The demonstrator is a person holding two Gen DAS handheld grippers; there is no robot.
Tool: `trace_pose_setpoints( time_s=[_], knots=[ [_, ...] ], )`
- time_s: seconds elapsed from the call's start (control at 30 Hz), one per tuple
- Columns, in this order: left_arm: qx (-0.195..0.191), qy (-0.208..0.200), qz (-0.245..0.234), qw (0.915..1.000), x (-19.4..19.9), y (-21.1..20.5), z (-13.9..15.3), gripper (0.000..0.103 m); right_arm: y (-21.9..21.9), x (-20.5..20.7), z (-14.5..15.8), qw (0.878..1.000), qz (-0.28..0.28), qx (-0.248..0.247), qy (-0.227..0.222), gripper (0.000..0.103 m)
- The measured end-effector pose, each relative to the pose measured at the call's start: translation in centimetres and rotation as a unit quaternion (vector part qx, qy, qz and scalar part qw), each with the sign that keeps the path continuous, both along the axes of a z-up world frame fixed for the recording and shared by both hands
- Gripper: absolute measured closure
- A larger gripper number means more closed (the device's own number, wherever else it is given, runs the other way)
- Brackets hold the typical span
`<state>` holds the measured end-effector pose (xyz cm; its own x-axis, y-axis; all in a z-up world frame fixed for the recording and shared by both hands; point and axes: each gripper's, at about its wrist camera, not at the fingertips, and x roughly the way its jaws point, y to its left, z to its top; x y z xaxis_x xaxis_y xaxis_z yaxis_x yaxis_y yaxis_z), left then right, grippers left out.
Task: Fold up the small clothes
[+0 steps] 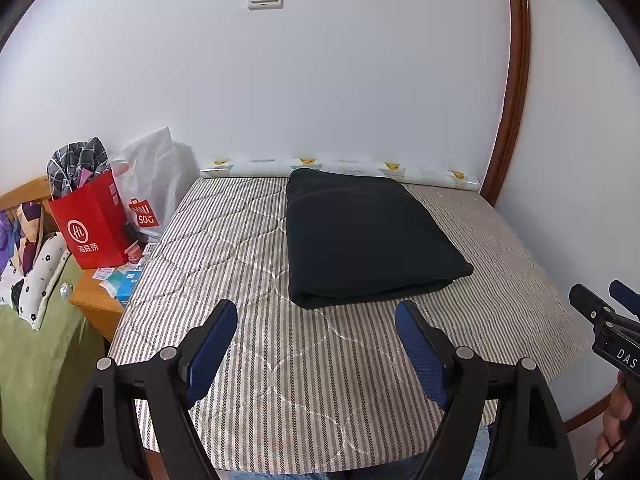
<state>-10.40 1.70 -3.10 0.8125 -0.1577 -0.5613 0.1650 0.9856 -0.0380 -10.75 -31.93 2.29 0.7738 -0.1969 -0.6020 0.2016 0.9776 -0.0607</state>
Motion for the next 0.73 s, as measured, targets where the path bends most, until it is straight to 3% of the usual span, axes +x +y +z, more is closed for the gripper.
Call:
trace_pose_setpoints(
  time_s=[0.73],
  knots=[
    [-0.005, -0.004, 0.001, 1.0, 0.2, 0.74, 0.21, 0.023, 0.57, -0.05, 0.08, 1.0, 0.003, -0.004, -0.002, 0.006]
  ],
)
